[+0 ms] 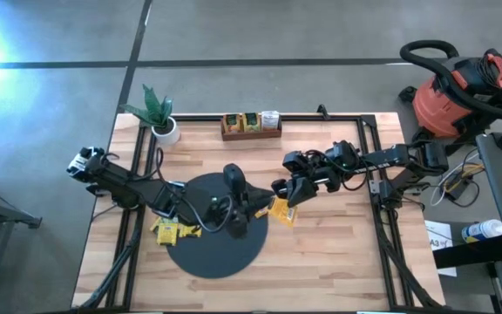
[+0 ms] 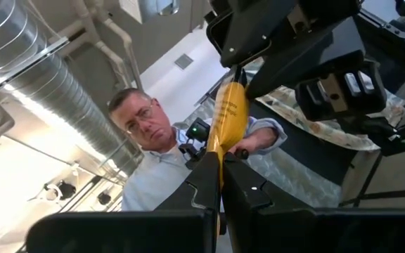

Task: Pick & Place Tea
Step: Put the orange tea bag into the left section of the wooden organizer

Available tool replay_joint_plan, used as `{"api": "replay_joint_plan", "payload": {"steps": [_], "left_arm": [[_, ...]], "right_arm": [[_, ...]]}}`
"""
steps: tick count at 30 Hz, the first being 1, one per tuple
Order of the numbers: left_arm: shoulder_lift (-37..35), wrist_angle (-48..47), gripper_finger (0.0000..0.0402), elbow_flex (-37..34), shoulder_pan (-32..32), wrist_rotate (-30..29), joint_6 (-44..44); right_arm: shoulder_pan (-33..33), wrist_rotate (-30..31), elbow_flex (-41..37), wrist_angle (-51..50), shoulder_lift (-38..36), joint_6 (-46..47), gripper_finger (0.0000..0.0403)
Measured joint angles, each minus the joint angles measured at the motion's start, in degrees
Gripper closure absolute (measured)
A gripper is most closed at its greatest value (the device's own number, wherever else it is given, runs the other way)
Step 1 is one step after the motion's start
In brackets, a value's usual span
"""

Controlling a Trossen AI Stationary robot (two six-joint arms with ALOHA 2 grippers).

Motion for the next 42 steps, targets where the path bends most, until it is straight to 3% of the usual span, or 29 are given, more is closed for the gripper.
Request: {"api": "replay_joint_plan", "payload": {"steps": [14,23,34,42], "left_arm": [[0.07,-3.03,0.0325,-0.02,-0.44,0.59,-7.42],[0.11,-3.24,0.0396,-0.02,-0.56,0.47,-8.91],[0.15,-3.55,0.04,-0.02,-0.71,0.23,-12.0],[0.13,-4.91,0.0401,-0.02,-0.8,-0.19,-12.56]], "right_arm": [[-1.03,1.74,-0.02,-1.36,0.0,-1.72,0.0394],[-1.01,2.47,-0.04,-2.6,0.0,-3.3,0.0394],[-1.01,2.73,-0.07,-2.75,0.0,-2.84,0.0394],[-1.09,6.13,-0.07,-2.85,0.02,-1.53,0.0341]]}}
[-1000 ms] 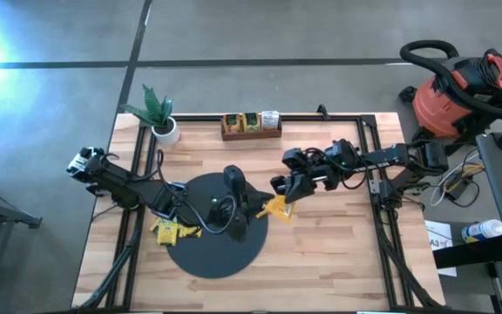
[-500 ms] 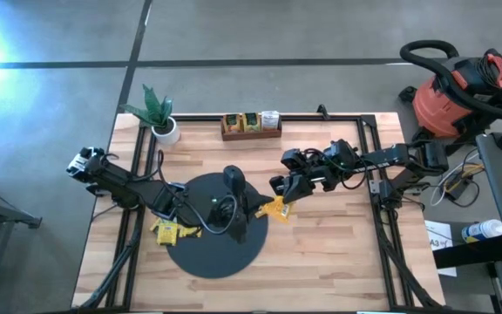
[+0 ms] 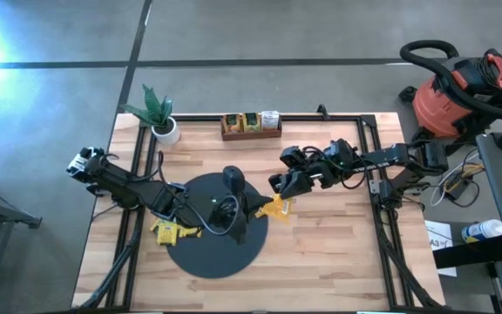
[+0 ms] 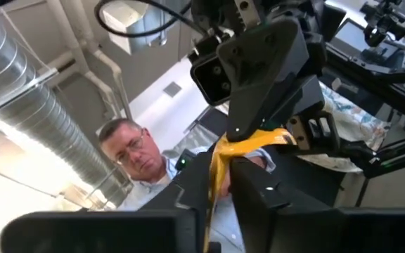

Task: Pick & Place Tea
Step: Put the orange tea bag into the left section of the wooden organizer

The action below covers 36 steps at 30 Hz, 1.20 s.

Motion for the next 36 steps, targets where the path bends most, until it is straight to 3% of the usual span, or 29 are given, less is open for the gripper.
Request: {"api": "replay_joint_plan", "payload": {"steps": [5,10,15,19,22,26,31,34,36], "left_arm": [[-0.04,-2.79,0.0401,0.0,0.0,-2.49,-1.84],[-0.91,-6.66,0.0401,-0.02,-0.02,-6.51,-8.09],[-3.3,-15.51,0.0401,0.47,1.25,-15.97,-20.16],[-5.65,-29.71,0.0401,3.76,5.43,-15.74,-37.85],[-5.92,-44.85,0.0401,7.61,10.46,-9.03,-51.18],[-4.93,-59.31,0.0401,9.31,18.81,8.62,-65.26],[-4.07,-62.6,0.0401,5.65,24.43,26.79,-69.66],[-3.38,-62.65,0.0401,2.56,25.43,34.48,-70.5],[-3.15,-62.73,0.0401,0.07,25.49,36.63,-70.72]], "right_arm": [[-0.02,-0.36,0.0,-0.06,0.02,0.26,0.0287],[-0.42,-5.49,-0.27,0.05,0.02,1.17,0.0246],[-0.29,-7.5,-2.76,0.16,0.02,1.79,0.0229],[-0.37,-7.34,-5.3,-2.49,0.0,0.78,0.0227],[-0.27,-6.17,-6.31,-10.32,0.02,-2.8,0.0227],[-0.35,-3.28,-6.39,-27.21,-0.07,-12.13,0.0227],[-0.28,6.7,-5.62,-45.06,-0.71,-24.25,0.0227],[-0.28,13.41,-5.53,-46.85,-1.04,-28.1,0.0227],[-0.28,18.2,-5.53,-46.79,-1.91,-29.84,0.0227]]}}
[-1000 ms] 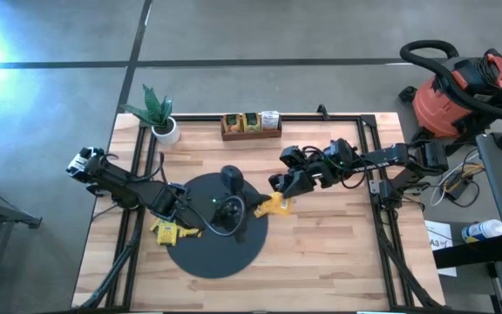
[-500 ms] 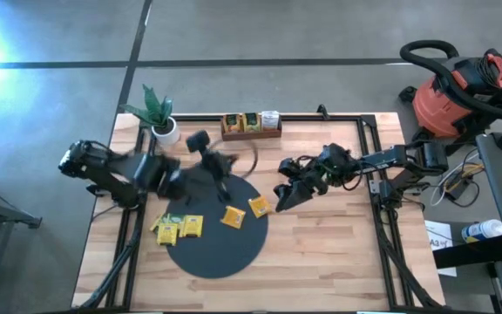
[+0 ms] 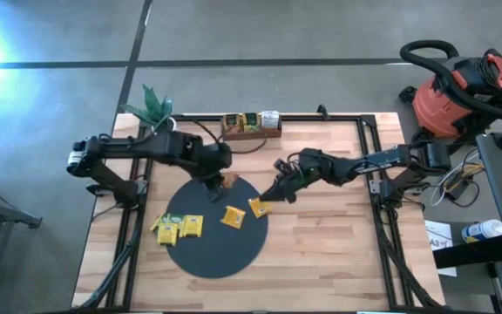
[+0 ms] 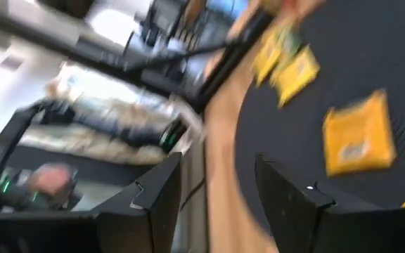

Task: Pick & Place Tea
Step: Put the orange tea bag into the left section of the wooden organizer

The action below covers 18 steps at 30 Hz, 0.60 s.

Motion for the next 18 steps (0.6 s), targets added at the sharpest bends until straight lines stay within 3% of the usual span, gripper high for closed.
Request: {"api": "replay_joint_plan", "payload": {"steps": [5,13,18], "left_arm": [[0.02,-1.51,0.0401,-6.69,-0.02,0.16,-3.56],[0.02,-1.4,0.0401,-10.95,0.51,-0.31,-3.5],[0.02,2.68,0.0401,-10.73,4.29,2.44,0.82]], "right_arm": [[-0.01,12.42,0.09,-4.79,-4.49,-5.38,0.0227],[1.52,40.36,0.09,-24.45,-15.17,-12.88,0.0227],[1.99,46.39,0.13,-26.93,-16.9,-14.82,0.0227]]}}
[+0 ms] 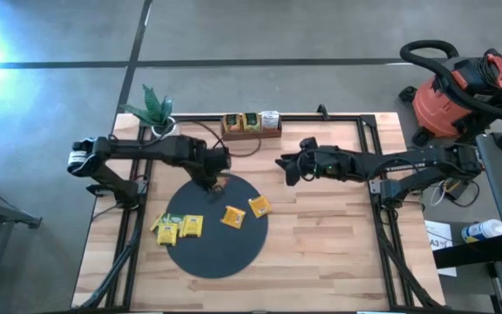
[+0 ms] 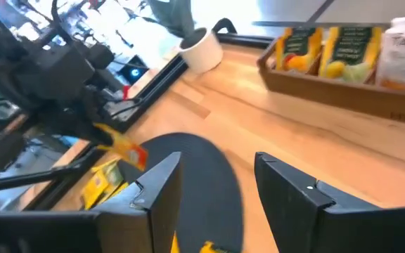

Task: Pick & Place Tea
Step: Put the orange tea bag into the left section of the wooden organizer

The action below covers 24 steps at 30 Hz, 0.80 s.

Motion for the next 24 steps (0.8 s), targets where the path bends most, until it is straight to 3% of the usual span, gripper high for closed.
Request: {"api": "replay_joint_plan", "payload": {"steps": [5,11,18,24], "left_arm": [[0.0,6.38,0.0401,0.04,4.84,7.56,4.67],[-0.72,11.97,0.0401,1.3,5.85,12.63,10.88],[-0.81,10.95,0.0401,1.89,5.74,15.08,16.45],[-0.72,7.33,0.0401,1.8,7.62,11.4,21.25]], "right_arm": [[0.04,-0.22,0.99,-0.01,2.96,0.0,0.0227],[0.04,-8.37,3.37,3.26,7.84,-0.02,0.0227],[0.0,-9.78,9.66,3.5,11.55,-8.07,0.0238],[-0.13,-9.89,18.06,-4.01,16.15,-15.13,0.026]]}}
